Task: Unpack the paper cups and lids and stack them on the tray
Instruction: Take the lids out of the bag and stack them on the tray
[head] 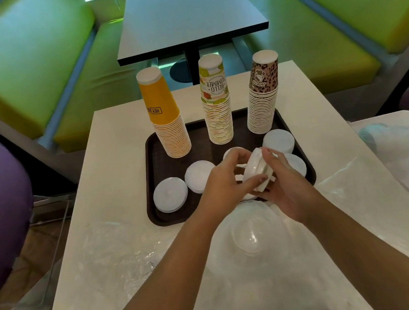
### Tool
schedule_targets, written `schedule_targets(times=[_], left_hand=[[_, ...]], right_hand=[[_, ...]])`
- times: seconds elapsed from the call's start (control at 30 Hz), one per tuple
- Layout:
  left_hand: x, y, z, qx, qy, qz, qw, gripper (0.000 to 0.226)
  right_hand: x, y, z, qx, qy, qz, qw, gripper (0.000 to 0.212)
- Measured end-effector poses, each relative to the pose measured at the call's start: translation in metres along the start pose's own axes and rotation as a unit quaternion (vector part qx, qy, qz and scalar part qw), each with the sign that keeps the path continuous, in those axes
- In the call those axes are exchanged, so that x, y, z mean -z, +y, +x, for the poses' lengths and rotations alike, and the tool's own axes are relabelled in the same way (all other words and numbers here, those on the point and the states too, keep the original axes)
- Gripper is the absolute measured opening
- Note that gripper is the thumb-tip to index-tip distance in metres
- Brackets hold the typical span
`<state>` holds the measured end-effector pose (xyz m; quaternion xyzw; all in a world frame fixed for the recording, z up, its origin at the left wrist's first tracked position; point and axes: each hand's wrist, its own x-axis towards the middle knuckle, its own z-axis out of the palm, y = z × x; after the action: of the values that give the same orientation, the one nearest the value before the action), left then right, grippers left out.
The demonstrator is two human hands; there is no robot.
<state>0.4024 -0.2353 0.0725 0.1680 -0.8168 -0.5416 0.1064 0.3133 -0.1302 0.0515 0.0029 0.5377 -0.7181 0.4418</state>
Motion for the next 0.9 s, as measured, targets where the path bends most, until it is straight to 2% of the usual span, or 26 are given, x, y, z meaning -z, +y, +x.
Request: schedule_targets(times=[0.17, 0.3, 0.43, 0.57, 0.63, 0.77, 0.9], left_hand=[[0.011, -0.017, 0.019, 0.048, 0.034, -0.059, 0.997, 0.032], [0.015, -0.031, 0.042, 0.068, 0.046, -0.004, 0.997, 0.043], [0.011, -0.039, 0.067, 0.070, -0.001, 0.093, 0.993, 0.047], [0.010, -0.046, 0.091, 0.084, -0.081, 0.170, 0.978, 0.089], [0.010, -0.049, 0.099, 0.062, -0.119, 0.181, 0.974, 0.099], [0.008, -0.054, 0.114, 0.039, -0.147, 0.237, 0.959, 0.088], [0.006, -0.059, 0.123, 0.037, -0.157, 0.270, 0.949, 0.083]], right_hand=[[0.009, -0.002, 0.010, -0.016, 0.012, 0.029, 0.999, 0.037], [0.012, -0.005, 0.025, -0.017, 0.013, 0.029, 0.999, 0.035], [0.014, -0.010, 0.043, -0.024, 0.010, 0.014, 1.000, 0.041], [0.017, -0.016, 0.062, -0.043, -0.001, 0.003, 0.999, 0.045], [0.017, -0.018, 0.069, -0.049, -0.013, -0.023, 0.998, 0.045], [0.019, -0.018, 0.077, -0.044, -0.028, -0.067, 0.996, 0.043], [0.022, -0.019, 0.083, -0.046, -0.019, -0.046, 0.998, 0.037]])
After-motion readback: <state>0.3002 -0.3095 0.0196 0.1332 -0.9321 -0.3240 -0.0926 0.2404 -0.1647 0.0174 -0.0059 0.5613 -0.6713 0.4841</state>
